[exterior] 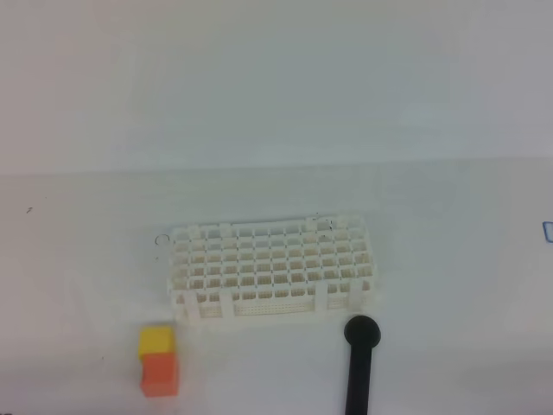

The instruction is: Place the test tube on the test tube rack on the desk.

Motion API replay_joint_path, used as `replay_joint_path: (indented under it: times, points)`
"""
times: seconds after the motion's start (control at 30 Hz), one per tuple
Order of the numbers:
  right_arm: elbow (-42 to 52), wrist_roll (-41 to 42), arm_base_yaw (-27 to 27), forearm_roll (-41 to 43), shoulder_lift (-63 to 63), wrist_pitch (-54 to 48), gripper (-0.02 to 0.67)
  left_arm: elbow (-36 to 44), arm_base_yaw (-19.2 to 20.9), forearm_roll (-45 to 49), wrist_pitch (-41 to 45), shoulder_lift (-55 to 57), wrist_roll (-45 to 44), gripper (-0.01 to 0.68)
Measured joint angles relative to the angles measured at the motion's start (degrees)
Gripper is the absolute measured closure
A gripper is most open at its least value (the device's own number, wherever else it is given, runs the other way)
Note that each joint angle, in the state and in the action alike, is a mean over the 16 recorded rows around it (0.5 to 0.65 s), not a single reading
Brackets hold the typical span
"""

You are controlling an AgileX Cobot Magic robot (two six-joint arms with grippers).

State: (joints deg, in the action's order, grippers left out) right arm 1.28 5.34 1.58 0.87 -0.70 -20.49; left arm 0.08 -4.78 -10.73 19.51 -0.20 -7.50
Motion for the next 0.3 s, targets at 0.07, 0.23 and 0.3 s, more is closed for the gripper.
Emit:
replay_joint_path:
  times: [0.07, 0.23, 0.3]
  points:
    - [0.00, 0.00, 0.00, 0.00, 0.00, 0.00, 0.650, 0.00, 0.00, -0.01, 0.00, 0.00, 0.00, 0.674]
    - [0.00, 0.00, 0.00, 0.00, 0.00, 0.00, 0.650, 0.00, 0.00, -0.02, -0.01, 0.00, 0.00, 0.674]
    - [0.00, 0.00, 0.00, 0.00, 0.00, 0.00, 0.650, 0.00, 0.00, -0.02, -0.01, 0.00, 0.00, 0.674]
